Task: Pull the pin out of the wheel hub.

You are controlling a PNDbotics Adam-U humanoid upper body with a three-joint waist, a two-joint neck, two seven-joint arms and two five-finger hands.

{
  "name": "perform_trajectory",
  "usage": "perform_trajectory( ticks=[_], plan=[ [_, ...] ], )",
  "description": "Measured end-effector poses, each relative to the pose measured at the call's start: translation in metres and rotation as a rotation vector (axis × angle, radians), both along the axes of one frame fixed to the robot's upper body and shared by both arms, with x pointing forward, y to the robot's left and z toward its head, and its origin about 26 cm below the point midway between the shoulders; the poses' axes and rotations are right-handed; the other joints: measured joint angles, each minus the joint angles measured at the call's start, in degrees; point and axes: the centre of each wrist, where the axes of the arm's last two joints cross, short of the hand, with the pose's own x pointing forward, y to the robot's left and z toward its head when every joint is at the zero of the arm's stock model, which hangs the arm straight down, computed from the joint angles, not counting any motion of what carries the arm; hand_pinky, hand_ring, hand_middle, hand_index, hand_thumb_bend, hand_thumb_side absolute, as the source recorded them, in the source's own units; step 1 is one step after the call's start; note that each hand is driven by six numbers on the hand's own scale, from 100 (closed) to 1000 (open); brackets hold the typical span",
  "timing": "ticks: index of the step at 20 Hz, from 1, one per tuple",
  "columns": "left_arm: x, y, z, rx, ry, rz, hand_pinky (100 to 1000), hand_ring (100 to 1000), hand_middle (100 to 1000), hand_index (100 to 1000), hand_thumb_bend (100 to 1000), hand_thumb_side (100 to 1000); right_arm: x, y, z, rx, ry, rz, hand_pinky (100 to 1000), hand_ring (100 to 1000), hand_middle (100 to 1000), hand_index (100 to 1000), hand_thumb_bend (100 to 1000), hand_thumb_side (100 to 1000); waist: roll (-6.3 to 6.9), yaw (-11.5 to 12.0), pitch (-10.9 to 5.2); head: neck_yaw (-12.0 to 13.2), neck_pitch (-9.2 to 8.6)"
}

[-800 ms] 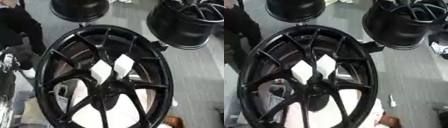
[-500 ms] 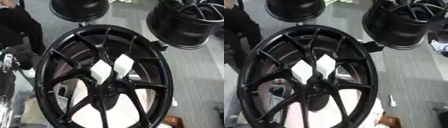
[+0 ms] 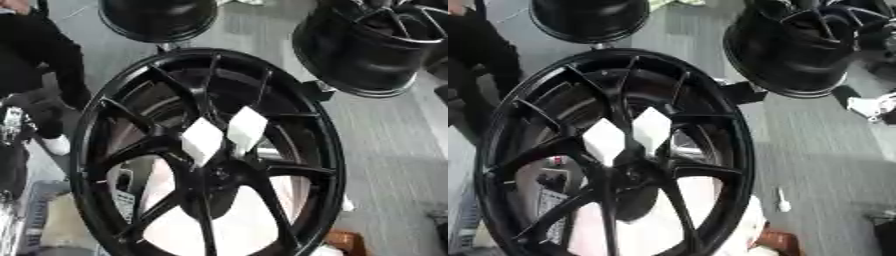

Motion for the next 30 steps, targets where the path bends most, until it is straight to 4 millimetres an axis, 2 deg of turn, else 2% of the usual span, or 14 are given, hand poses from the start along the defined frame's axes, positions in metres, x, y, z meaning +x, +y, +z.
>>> perform_trajectory(
  ticks=[4, 5, 6, 15, 30],
  plan=[
    [0.0, -0.001, 0.0, 0.002, 0.001, -0.006, 903, 859, 813, 796, 100, 843, -0.002, 0.012, 0.013, -0.036, -0.019, 0.063, 902, 825, 749, 787, 190, 503, -0.15, 0.1, -0.03, -0.2, 0.01],
    [0.0, -0.001, 0.0, 0.002, 0.002, -0.009, 903, 859, 813, 796, 100, 844, -0.003, 0.016, 0.017, -0.045, -0.023, 0.081, 902, 826, 748, 787, 175, 551, -0.15, 0.3, -0.04, -0.4, 0.01],
    [0.0, -0.001, 0.0, 0.003, 0.003, -0.011, 903, 860, 813, 796, 100, 844, -0.002, 0.019, 0.02, -0.053, -0.025, 0.098, 901, 825, 749, 787, 201, 506, -0.17, 0.4, -0.06, -0.4, 0.01],
    [0.0, -0.003, -0.001, 0.005, 0.006, -0.023, 903, 860, 814, 796, 100, 844, 0.0, 0.052, 0.041, -0.116, -0.038, 0.245, 898, 817, 738, 781, 192, 490, -0.39, 1.1, -0.23, -1.0, 0.03],
    [0.001, -0.005, -0.001, 0.004, 0.011, -0.04, 903, 860, 813, 796, 100, 843, 0.023, 0.107, 0.034, -0.125, -0.006, 0.441, 895, 814, 739, 782, 209, 496, -0.49, 2.2, -0.48, -2.3, 0.31]
  ],
)
